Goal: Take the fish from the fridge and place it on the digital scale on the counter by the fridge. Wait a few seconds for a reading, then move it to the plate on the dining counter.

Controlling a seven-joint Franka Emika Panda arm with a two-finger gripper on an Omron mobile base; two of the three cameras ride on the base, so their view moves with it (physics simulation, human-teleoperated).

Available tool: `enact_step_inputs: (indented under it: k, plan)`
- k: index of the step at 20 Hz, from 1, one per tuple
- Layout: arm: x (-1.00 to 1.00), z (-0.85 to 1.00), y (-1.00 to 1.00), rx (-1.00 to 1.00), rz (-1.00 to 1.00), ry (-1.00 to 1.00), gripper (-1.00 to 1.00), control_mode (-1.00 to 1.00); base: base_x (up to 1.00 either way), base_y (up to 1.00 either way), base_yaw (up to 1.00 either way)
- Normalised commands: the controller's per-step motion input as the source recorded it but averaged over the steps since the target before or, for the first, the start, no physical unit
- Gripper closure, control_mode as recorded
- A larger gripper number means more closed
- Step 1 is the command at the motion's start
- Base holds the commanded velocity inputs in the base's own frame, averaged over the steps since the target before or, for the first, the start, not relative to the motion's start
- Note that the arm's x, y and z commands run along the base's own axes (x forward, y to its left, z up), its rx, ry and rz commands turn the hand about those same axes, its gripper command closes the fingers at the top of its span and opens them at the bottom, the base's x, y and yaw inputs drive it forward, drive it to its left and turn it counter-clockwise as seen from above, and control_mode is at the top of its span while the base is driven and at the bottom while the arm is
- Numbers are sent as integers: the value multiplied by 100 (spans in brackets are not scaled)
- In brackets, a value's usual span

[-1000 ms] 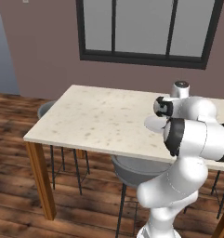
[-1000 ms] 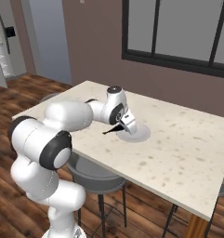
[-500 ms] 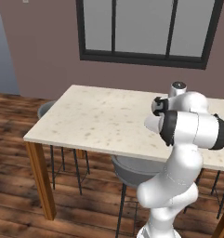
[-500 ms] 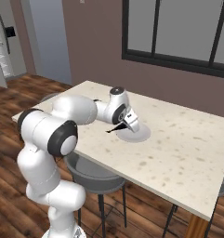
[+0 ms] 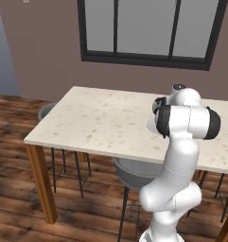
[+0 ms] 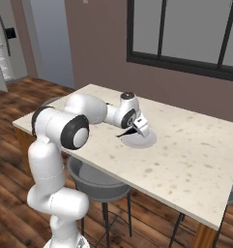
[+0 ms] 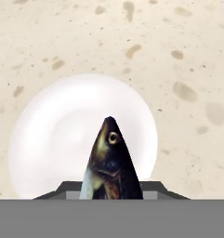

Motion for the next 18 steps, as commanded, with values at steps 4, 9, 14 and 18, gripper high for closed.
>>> enact_step_inputs:
  k: [4, 9, 14, 18]
  plan:
    - [35, -35, -21, 0, 0, 0, 100, -100, 0, 0, 0]
    - [35, -29, -21, 1, 0, 0, 100, -100, 0, 0, 0]
    - [30, -25, -9, 1, 0, 0, 100, -100, 0, 0, 0]
    - [23, -31, 0, 0, 0, 0, 100, -100, 0, 0, 0]
